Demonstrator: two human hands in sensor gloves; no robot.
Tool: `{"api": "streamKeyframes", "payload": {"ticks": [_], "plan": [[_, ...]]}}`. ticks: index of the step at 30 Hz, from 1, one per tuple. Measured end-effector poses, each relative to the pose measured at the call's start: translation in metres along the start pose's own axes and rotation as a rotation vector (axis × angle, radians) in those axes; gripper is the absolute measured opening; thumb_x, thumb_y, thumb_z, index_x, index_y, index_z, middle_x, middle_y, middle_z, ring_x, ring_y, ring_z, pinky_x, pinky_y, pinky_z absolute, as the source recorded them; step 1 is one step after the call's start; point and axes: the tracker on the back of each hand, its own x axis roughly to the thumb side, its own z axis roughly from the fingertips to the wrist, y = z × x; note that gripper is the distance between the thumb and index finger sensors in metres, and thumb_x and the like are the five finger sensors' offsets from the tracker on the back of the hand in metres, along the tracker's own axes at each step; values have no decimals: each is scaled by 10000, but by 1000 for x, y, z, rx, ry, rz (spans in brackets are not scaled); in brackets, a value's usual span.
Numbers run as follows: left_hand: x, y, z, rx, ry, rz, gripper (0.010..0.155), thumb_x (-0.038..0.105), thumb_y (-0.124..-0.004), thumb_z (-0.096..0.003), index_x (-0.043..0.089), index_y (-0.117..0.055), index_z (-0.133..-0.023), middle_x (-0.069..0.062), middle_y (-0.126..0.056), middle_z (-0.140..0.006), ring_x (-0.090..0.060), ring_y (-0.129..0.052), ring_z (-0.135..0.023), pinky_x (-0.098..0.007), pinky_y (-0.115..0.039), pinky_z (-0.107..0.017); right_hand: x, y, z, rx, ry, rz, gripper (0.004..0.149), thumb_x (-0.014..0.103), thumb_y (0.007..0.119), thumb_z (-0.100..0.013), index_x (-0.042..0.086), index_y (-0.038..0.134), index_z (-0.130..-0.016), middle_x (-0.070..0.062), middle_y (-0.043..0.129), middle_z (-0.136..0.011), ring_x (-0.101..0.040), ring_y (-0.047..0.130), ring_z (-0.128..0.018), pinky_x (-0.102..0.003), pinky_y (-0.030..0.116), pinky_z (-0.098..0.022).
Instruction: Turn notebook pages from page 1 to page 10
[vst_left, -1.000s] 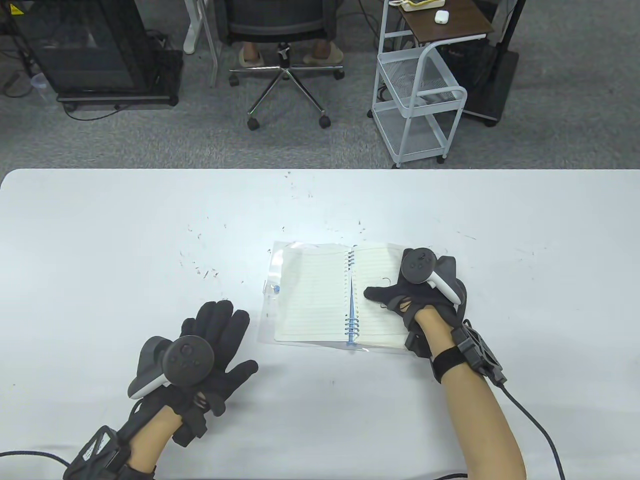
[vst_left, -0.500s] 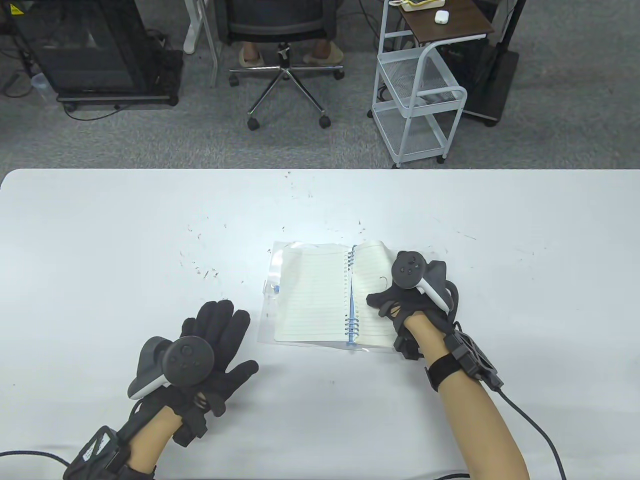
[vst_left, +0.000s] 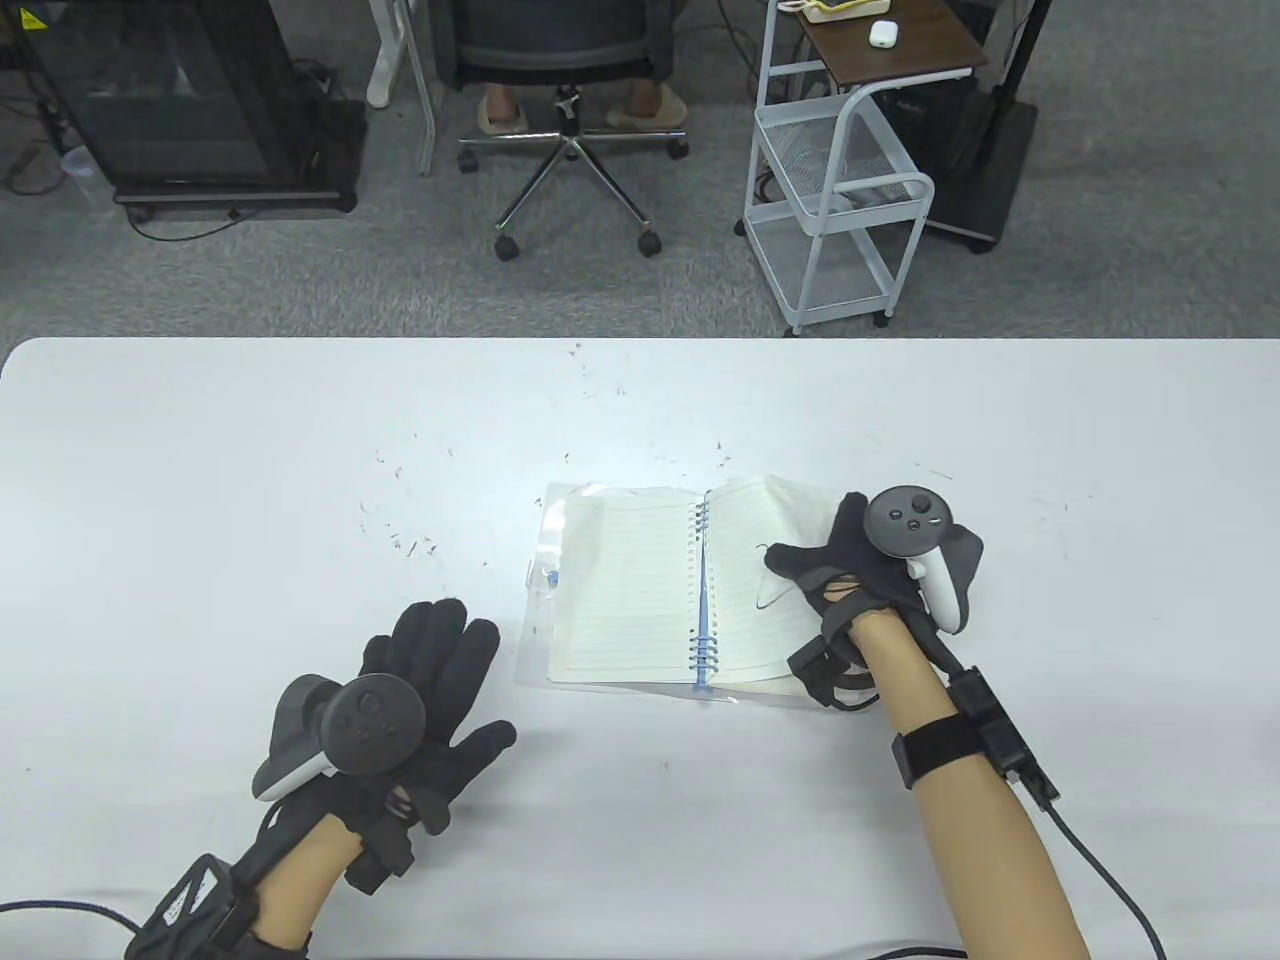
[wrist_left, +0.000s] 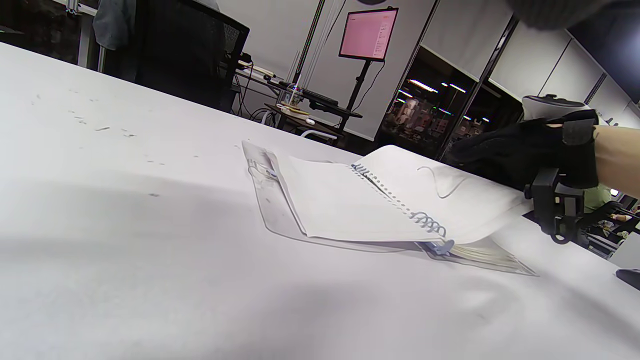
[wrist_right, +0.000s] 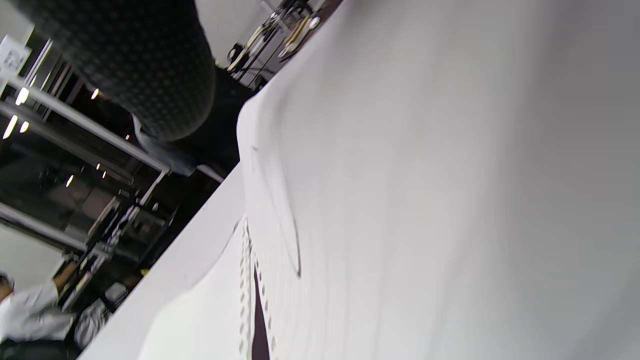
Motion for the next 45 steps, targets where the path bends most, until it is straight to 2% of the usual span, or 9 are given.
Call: {"api": "streamKeyframes", "payload": {"ticks": [5,6,12,15,20,26,32,45], "plan": [[0,-1,0,-4,1,-1,873,696,-635,-445,265,-318,-1134,-111,-185,-1182,-468,-182,-1132,-718,-262,-731,-22,-18,9,-31,103,-189,928,435,892,-437,-40,278,-947,-375,610,-887,-284,1034,-550,-493,866,-410],[0,-1,0,-5,1,-1,873,696,-635,-445,265,-318,-1134,-112,-186,-1181,-468,-182,-1132,-718,-264,-730,-24,-20,10,-36,102,-199,896,423,894,-435,-50,324,-940,-341,695,-856,-247,1061,-502,-470,886,-384],[0,-1,0,-8,5,0,873,696,-634,-445,264,-318,-1134,-112,-189,-1182,-469,-181,-1132,-717,-266,-731,-25,-28,16,-79,74,-203,737,330,915,-424,-29,499,-916,-144,948,-683,-135,1105,-353,-406,926,-320],[0,-1,0,-9,9,0,873,696,-634,-446,263,-318,-1134,-114,-189,-1182,-468,-182,-1131,-717,-267,-731,-17,-29,18,-93,47,-207,684,300,930,-415,-12,561,-899,-98,994,-618,-104,1114,-307,-390,935,-303],[0,-1,0,-8,11,1,871,696,-634,-445,264,-320,-1134,-112,-191,-1182,-468,-182,-1132,-717,-269,-731,9,-23,20,-73,-43,-190,673,302,937,-413,-3,580,-895,-90,1004,-606,-92,1119,-299,-381,940,-301],[0,0,0,-4,7,2,871,695,-635,-446,261,-324,-1135,-116,-194,-1182,-469,-182,-1132,-716,-270,-731,48,2,21,-5,-115,-177,671,302,936,-414,-3,582,-894,-91,1003,-606,-91,1118,-301,-381,939,-302],[-1,1,1,3,3,6,870,695,-635,-445,260,-328,-1134,-115,-197,-1182,-470,-182,-1132,-716,-273,-732,82,38,14,42,-152,-139,666,302,940,-410,-4,592,-889,-90,1008,-598,-85,1122,-290,-371,944,-293],[-2,2,2,7,-6,16,870,694,-636,-445,257,-336,-1135,-115,-203,-1183,-470,-183,-1133,-716,-279,-732,107,120,-8,131,-128,-71,660,305,943,-409,-9,604,-881,-91,1015,-587,-68,1131,-279,-350,954,-287]]}}
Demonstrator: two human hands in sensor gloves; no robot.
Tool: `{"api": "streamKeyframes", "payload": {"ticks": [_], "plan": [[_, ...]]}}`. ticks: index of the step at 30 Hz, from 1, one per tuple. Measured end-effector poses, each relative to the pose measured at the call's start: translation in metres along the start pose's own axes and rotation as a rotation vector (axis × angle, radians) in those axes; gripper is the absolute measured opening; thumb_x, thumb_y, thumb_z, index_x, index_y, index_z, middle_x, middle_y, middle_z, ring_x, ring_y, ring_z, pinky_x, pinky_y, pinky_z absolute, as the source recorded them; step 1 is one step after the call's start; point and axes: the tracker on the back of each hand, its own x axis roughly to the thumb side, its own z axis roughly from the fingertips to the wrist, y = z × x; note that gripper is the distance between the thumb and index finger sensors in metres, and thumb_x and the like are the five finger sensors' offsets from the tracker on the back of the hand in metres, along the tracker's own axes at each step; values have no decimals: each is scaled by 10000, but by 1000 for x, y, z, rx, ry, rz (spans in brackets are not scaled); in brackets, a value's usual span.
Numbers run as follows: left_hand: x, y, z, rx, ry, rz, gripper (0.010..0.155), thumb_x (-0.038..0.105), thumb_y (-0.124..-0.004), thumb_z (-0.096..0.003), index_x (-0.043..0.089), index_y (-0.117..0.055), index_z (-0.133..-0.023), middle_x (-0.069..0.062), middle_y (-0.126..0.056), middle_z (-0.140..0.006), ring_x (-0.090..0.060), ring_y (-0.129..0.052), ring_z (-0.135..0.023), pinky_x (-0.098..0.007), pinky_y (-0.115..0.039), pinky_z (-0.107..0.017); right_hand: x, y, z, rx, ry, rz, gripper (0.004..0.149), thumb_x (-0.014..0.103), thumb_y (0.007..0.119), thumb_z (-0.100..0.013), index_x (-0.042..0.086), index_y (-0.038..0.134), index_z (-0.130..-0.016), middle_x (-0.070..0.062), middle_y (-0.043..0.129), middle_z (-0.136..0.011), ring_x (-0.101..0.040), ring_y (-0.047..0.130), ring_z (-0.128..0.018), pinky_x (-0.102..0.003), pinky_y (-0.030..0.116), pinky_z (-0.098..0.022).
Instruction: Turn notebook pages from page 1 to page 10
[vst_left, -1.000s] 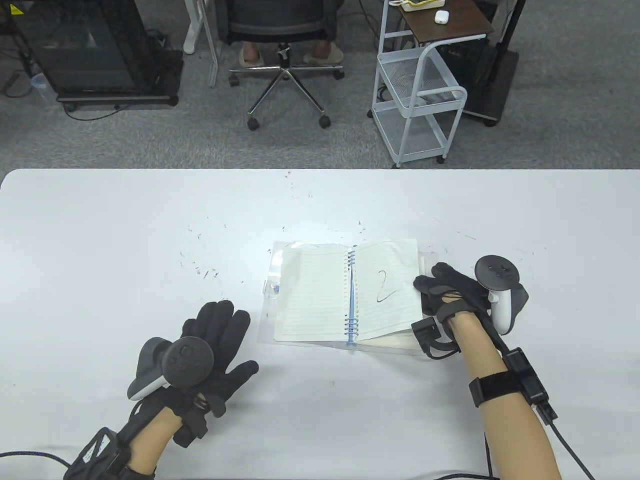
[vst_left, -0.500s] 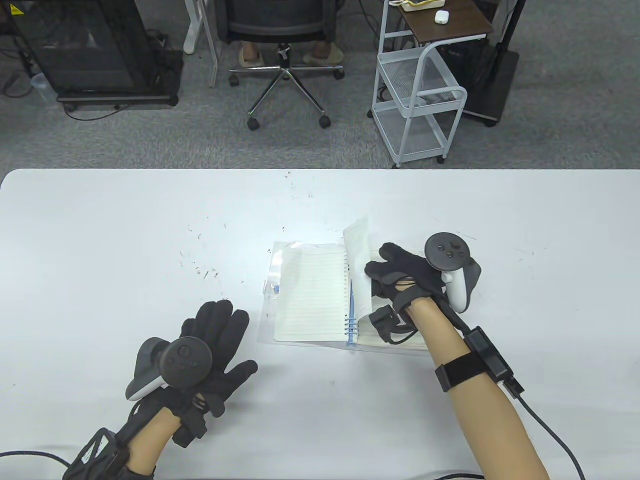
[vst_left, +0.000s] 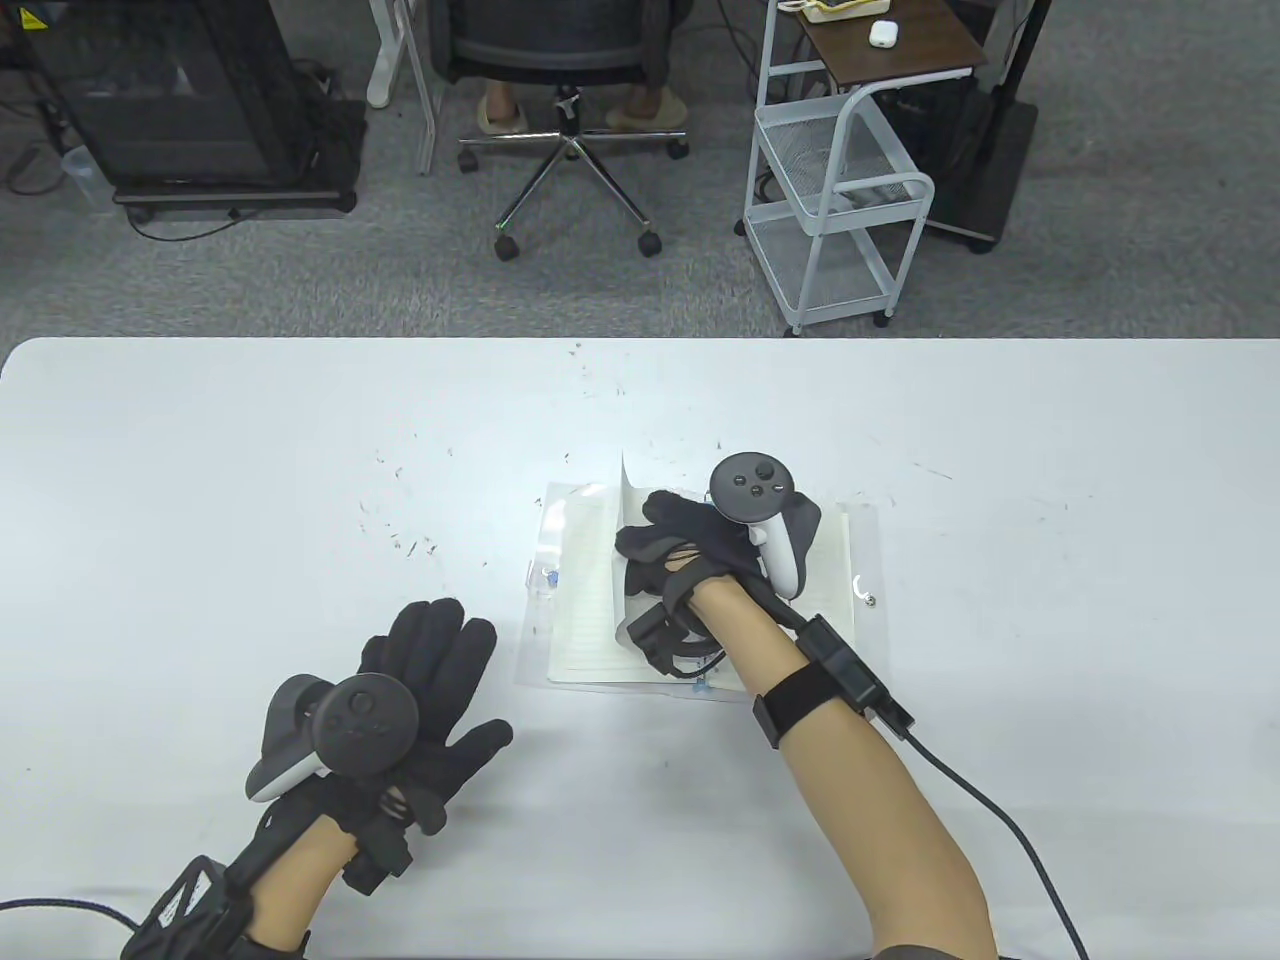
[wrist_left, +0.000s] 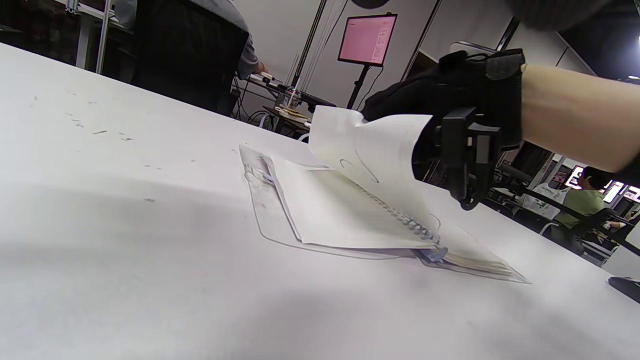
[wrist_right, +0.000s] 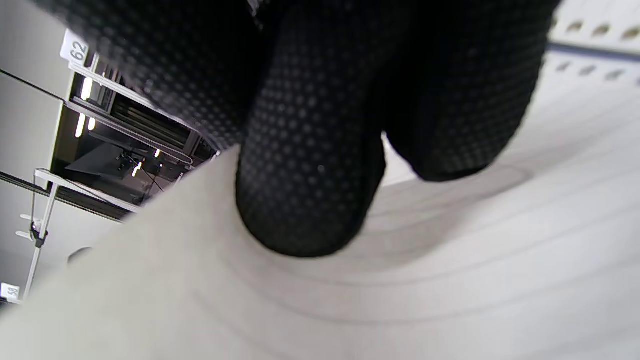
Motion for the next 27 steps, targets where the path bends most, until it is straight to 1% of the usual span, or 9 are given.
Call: {"api": "streamKeyframes", "payload": {"ticks": [5,8,11,14,19,22,25,26,27], "plan": [[0,0,0,-6,0,0,869,693,-637,-445,255,-341,-1135,-117,-205,-1182,-470,-185,-1132,-715,-280,-732,-3,23,-11,14,18,69,657,303,945,-407,-12,611,-877,-92,1018,-585,-66,1133,-273,-349,956,-282],[0,0,0,-6,1,2,869,693,-637,-445,256,-342,-1135,-115,-206,-1182,-471,-185,-1132,-715,-281,-732,-6,32,-15,20,17,125,656,305,943,-407,-10,612,-877,-89,1019,-587,-68,1133,-277,-351,957,-283],[0,0,0,-7,1,2,870,694,-637,-445,255,-343,-1135,-118,-205,-1182,-471,-185,-1132,-716,-280,-732,-10,34,-16,33,29,112,655,302,944,-406,-11,613,-877,-91,1018,-588,-72,1132,-277,-354,955,-284],[1,0,0,-13,3,2,869,693,-637,-445,254,-345,-1135,-116,-206,-1182,-471,-186,-1132,-715,-281,-732,-13,31,-16,34,31,113,654,302,942,-406,-11,613,-877,-91,1017,-589,-74,1131,-278,-357,954,-284],[1,0,0,-16,6,0,870,694,-637,-445,254,-343,-1135,-117,-205,-1182,-472,-184,-1132,-716,-280,-731,-14,15,-10,17,13,78,659,309,931,-412,-10,600,-884,-105,1006,-606,-99,1128,-301,-380,944,-298],[1,0,0,-12,9,2,869,694,-636,-445,256,-342,-1136,-116,-206,-1182,-470,-184,-1132,-715,-280,-732,-15,-7,-2,-15,-25,71,691,360,911,-425,2,568,-907,-147,970,-665,-157,1117,-369,-425,918,-340],[0,0,0,-11,14,2,869,694,-636,-444,256,-343,-1135,-116,-204,-1182,-472,-182,-1132,-715,-280,-733,-19,-35,3,-33,-95,123,718,434,878,-446,34,538,-936,-199,908,-755,-241,1087,-473,-486,878,-394],[0,0,0,-11,15,1,869,694,-636,-445,255,-343,-1135,-116,-205,-1182,-471,-183,-1132,-715,-280,-732,-21,-42,5,-41,-96,143,727,454,872,-449,43,533,-944,-212,885,-785,-272,1072,-509,-510,865,-409],[0,0,0,-12,16,0,869,694,-636,-445,255,-342,-1136,-116,-203,-1182,-470,-183,-1132,-715,-280,-732,-24,-53,8,-67,-111,180,734,475,865,-452,54,528,-950,-222,863,-812,-297,1056,-543,-528,854,-422]]}}
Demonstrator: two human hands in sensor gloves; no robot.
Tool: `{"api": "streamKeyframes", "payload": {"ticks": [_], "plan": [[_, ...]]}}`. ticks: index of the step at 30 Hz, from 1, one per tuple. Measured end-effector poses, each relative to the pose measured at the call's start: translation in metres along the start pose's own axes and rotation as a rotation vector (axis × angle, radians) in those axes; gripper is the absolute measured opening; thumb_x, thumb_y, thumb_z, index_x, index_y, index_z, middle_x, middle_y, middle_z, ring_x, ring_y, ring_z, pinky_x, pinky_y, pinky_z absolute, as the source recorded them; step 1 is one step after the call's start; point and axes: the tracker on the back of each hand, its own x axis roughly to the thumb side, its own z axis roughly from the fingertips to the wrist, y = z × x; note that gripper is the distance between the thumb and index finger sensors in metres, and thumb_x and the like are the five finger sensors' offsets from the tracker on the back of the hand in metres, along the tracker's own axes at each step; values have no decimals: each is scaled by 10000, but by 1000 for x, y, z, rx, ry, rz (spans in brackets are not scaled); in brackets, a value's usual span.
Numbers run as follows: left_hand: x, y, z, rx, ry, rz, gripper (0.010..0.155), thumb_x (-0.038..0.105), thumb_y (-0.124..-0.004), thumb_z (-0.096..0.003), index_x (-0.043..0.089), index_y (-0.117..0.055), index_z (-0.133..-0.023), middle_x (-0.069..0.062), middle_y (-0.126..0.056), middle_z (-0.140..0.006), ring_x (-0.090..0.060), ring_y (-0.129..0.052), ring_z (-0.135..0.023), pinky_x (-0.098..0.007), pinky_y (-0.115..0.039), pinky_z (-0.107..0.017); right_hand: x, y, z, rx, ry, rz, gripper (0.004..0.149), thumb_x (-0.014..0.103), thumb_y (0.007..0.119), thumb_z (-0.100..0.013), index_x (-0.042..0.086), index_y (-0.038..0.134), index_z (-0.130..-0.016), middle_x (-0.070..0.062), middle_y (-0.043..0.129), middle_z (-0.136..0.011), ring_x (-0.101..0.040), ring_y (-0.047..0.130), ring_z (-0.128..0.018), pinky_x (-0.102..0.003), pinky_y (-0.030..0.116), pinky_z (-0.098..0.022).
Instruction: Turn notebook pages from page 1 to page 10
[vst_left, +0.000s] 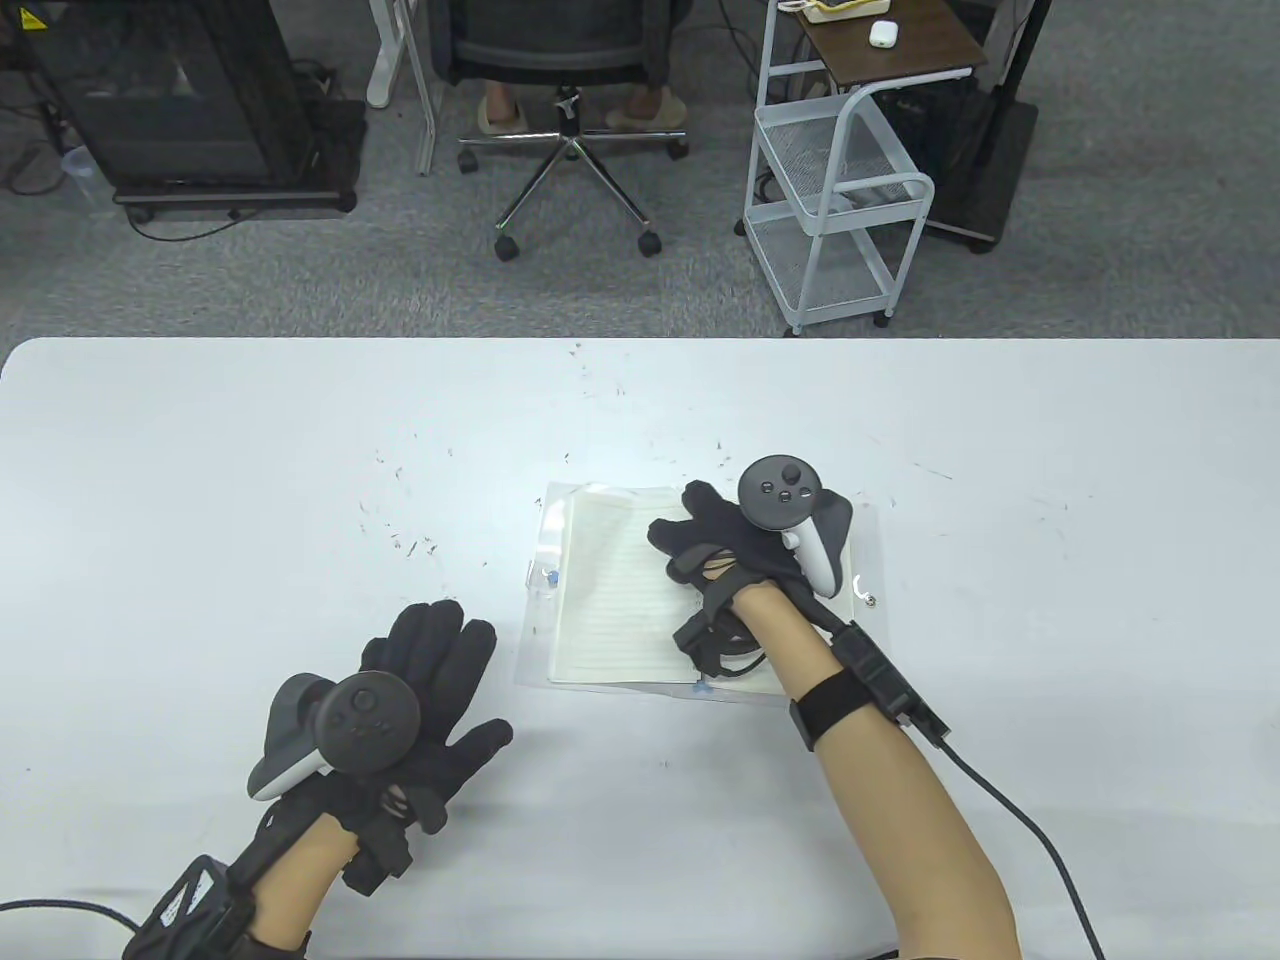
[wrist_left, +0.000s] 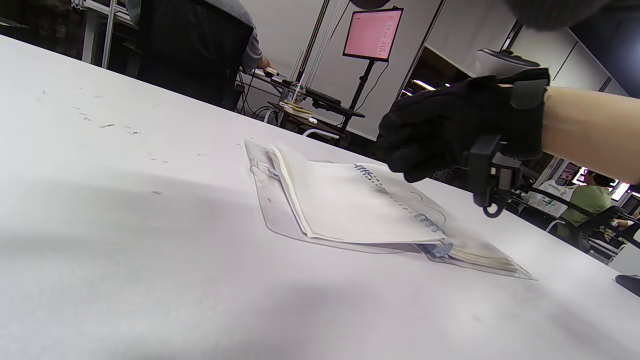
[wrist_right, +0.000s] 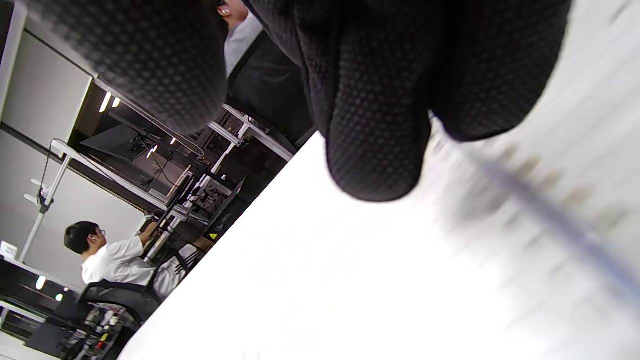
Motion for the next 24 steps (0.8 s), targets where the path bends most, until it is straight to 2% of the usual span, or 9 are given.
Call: {"api": "streamKeyframes", "payload": {"ticks": [4,8,12,16,20,24], "plan": [[0,-1,-1,-5,4,-4,869,693,-635,-445,255,-343,-1136,-117,-205,-1182,-470,-182,-1132,-715,-280,-732,-21,-27,6,-71,-16,126,775,556,839,-459,91,497,-977,-281,693,-940,-446,889,-730,-617,757,-491],[1,-1,-1,-9,7,-6,867,693,-636,-445,255,-344,-1135,-117,-206,-1182,-470,-183,-1132,-715,-281,-732,-52,-38,10,-45,12,291,853,645,797,-466,95,427,-1002,-298,505,-1029,-557,636,-870,-690,613,-561],[1,-2,-2,-15,9,-6,868,693,-635,-446,257,-338,-1135,-117,-204,-1182,-471,-182,-1131,-715,-280,-732,-78,-33,11,22,46,356,975,723,767,-459,87,282,-1017,-318,343,-1062,-613,395,-934,-759,444,-592],[1,-3,-2,-22,12,-7,869,693,-635,-446,256,-336,-1135,-118,-204,-1182,-472,-181,-1131,-715,-279,-732,-94,-20,10,167,91,452,1075,799,719,-449,115,98,-999,-347,150,-1042,-630,192,-936,-791,302,-593],[1,-3,-3,-27,13,-6,869,693,-635,-446,257,-336,-1135,-117,-203,-1182,-471,-182,-1131,-715,-279,-732,-101,-6,8,260,116,487,1104,806,723,-439,113,56,-982,-348,119,-1021,-624,130,-916,-794,247,-585],[1,-3,-3,-32,13,-5,868,693,-635,-446,256,-337,-1135,-119,-205,-1182,-470,-182,-1131,-715,-279,-732,-97,-4,9,248,102,523,1102,766,761,-435,104,68,-980,-345,143,-1019,-621,132,-909,-795,254,-581]]}}
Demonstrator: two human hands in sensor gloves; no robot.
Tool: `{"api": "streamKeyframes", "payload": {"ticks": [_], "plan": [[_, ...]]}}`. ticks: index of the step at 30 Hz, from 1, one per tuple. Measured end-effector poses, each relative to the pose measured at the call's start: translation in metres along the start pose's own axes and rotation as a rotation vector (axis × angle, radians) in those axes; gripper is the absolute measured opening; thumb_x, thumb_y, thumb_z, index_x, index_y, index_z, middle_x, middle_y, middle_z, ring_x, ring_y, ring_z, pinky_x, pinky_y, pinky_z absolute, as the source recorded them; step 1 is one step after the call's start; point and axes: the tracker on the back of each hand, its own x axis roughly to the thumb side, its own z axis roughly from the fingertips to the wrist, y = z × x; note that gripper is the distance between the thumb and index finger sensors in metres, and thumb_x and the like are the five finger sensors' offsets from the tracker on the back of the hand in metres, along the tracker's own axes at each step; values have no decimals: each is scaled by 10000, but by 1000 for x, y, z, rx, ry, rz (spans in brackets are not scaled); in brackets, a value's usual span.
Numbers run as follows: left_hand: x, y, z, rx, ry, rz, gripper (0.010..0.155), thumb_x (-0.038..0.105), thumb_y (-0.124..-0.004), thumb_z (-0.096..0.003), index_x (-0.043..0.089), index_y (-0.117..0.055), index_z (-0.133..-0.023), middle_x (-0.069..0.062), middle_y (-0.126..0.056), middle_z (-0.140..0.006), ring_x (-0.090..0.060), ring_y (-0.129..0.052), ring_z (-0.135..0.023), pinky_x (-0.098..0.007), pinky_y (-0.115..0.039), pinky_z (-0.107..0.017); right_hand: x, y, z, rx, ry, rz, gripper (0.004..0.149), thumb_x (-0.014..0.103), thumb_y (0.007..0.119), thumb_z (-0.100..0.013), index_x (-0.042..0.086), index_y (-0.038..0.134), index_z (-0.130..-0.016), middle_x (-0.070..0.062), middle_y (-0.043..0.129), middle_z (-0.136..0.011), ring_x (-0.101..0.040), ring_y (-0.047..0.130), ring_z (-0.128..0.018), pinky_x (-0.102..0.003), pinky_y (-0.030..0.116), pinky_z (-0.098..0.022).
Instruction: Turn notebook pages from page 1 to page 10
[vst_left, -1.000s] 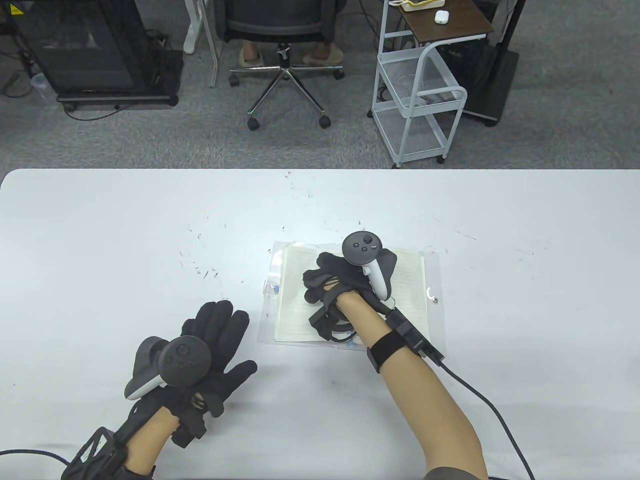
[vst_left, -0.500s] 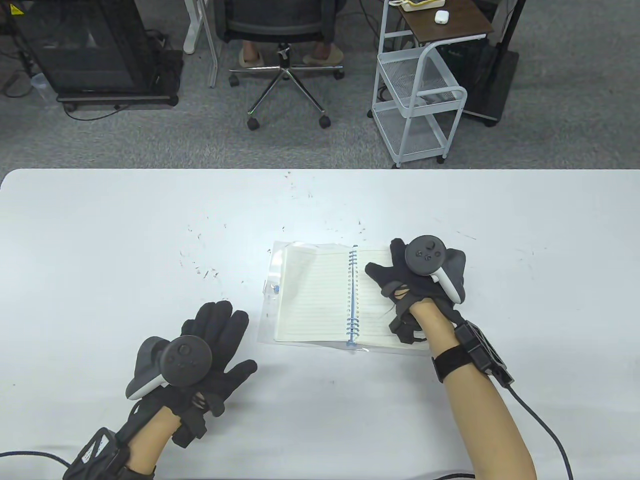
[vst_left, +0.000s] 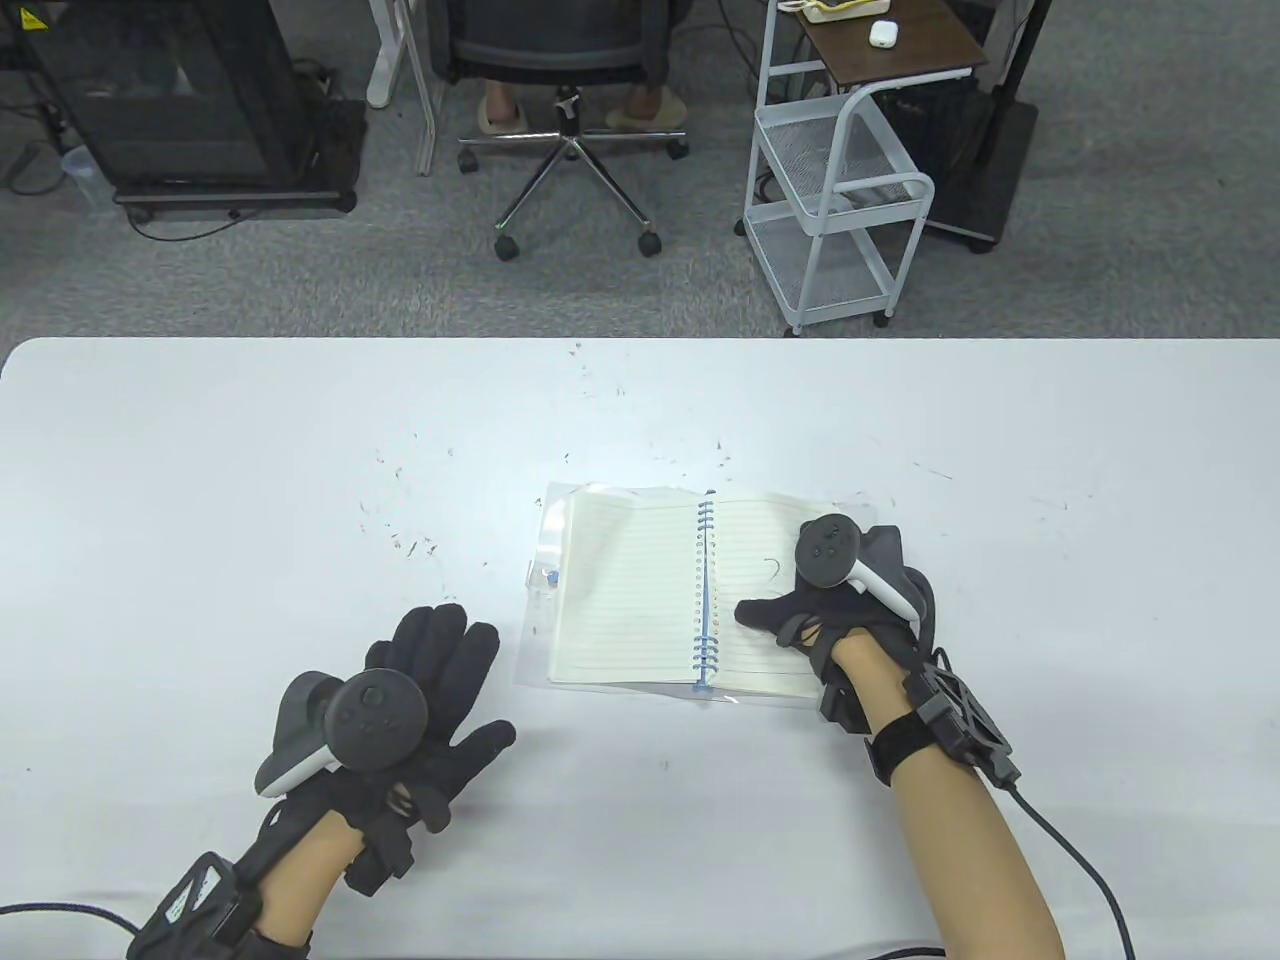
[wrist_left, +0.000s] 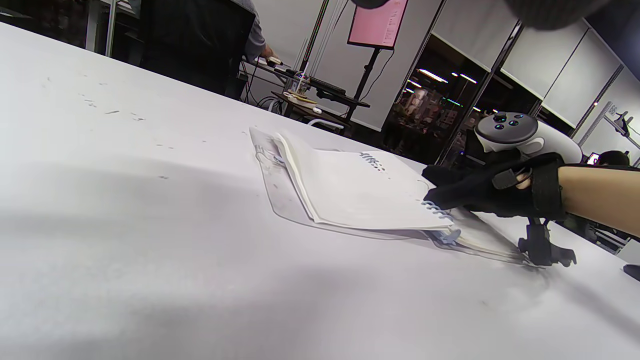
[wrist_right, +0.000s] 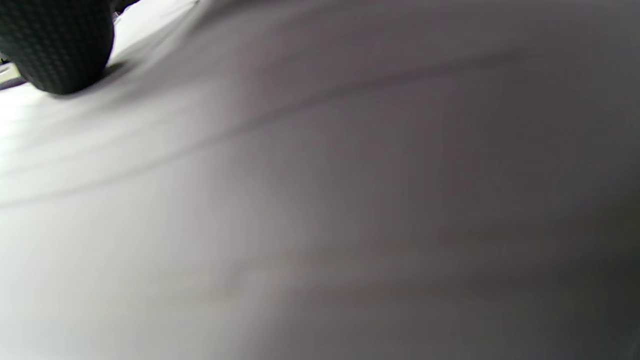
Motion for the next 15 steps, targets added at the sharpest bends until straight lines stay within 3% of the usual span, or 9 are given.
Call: {"api": "streamKeyframes", "payload": {"ticks": [7,15], "plan": [[1,-1,0,-2,-2,-1,868,693,-635,-446,256,-338,-1135,-118,-205,-1182,-472,-183,-1131,-715,-280,-732,9,-7,7,-51,-43,-53,1061,604,864,-434,74,127,-983,-287,341,-1049,-600,214,-924,-786,296,-582],[1,0,0,7,-6,0,867,693,-634,-447,256,-337,-1135,-118,-204,-1182,-471,-182,-1131,-715,-280,-732,11,-20,20,-102,-67,-284,947,475,888,-446,64,232,-991,-240,519,-1038,-607,343,-924,-773,366,-586]]}}
